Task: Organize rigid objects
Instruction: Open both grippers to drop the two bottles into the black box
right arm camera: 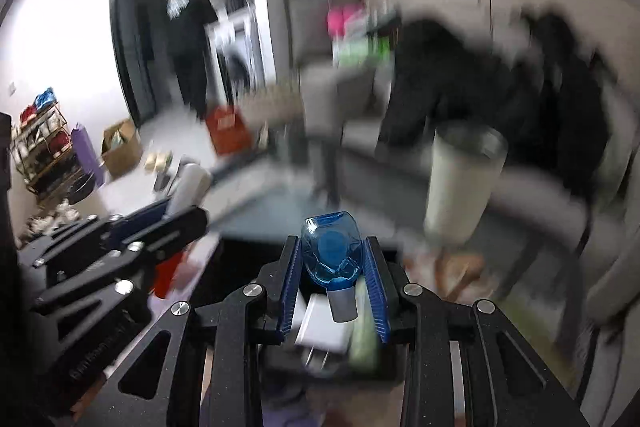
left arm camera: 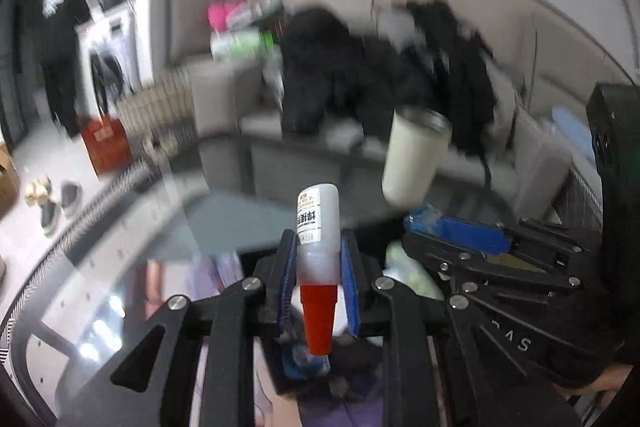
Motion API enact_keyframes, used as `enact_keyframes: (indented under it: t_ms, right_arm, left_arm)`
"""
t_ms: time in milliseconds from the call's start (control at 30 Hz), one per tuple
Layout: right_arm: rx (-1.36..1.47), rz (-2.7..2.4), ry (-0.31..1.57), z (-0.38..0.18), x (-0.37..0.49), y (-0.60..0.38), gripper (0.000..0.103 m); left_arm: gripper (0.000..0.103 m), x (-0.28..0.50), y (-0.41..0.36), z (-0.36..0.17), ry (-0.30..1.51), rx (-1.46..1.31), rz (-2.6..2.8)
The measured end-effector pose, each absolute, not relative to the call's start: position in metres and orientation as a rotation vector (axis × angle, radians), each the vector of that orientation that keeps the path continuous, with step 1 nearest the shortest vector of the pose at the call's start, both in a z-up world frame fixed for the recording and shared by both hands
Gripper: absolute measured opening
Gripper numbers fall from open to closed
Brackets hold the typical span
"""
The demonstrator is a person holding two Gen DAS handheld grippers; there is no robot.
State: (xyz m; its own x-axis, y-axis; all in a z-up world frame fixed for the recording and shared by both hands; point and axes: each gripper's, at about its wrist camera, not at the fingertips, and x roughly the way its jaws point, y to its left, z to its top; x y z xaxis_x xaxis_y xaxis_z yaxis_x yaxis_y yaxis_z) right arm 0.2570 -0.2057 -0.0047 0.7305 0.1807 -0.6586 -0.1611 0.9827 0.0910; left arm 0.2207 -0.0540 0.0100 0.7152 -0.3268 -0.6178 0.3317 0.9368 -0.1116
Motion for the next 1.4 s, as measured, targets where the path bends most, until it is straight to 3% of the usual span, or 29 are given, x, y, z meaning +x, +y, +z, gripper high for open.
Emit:
enact_keyframes:
  t_ms: [200, 700, 733, 833, 900, 967, 1033, 1167, 1267, 1333, 1400]
  right_arm:
    - [0.037, 0.201, 0.871, -0.036, 0.274, -0.205, 0.031]
    - [0.062, 0.223, 0.92, -0.051, 0.275, -0.206, 0.031]
    - [0.061, 0.224, 0.92, -0.051, 0.274, -0.206, 0.031]
    - [0.08, 0.227, 0.916, -0.048, 0.271, -0.207, 0.033]
    - [0.083, 0.223, 0.891, -0.042, 0.266, -0.208, 0.034]
    - [0.085, 0.224, 0.856, -0.036, 0.259, -0.209, 0.038]
    - [0.085, 0.22, 0.81, -0.03, 0.249, -0.21, 0.049]
    - [0.071, 0.223, 0.691, -0.018, 0.221, -0.209, 0.051]
    - [0.056, 0.236, 0.622, -0.012, 0.201, -0.21, 0.059]
    - [0.055, 0.232, 0.566, -0.008, 0.188, -0.212, 0.076]
    - [0.064, 0.216, 0.512, -0.005, 0.176, -0.216, 0.087]
  left_arm:
    - [0.019, 0.238, -0.066, -0.022, 0.856, -0.013, -0.387]
    - [0.02, 0.238, -0.06, -0.036, 0.925, -0.014, -0.384]
    - [0.023, 0.237, -0.059, -0.035, 0.924, -0.013, -0.385]
    - [0.042, 0.233, -0.055, -0.03, 0.895, -0.012, -0.361]
    - [0.048, 0.229, -0.052, -0.026, 0.869, -0.012, -0.349]
    - [0.049, 0.223, -0.049, -0.024, 0.853, -0.011, -0.348]
    - [0.049, 0.216, -0.048, -0.021, 0.833, -0.004, -0.34]
    - [0.05, 0.196, -0.048, -0.012, 0.759, 0.028, -0.302]
    - [0.05, 0.179, -0.044, -0.002, 0.681, 0.048, -0.268]
    - [0.051, 0.165, -0.04, 0.004, 0.616, 0.065, -0.238]
    - [0.052, 0.154, -0.037, 0.007, 0.572, 0.082, -0.21]
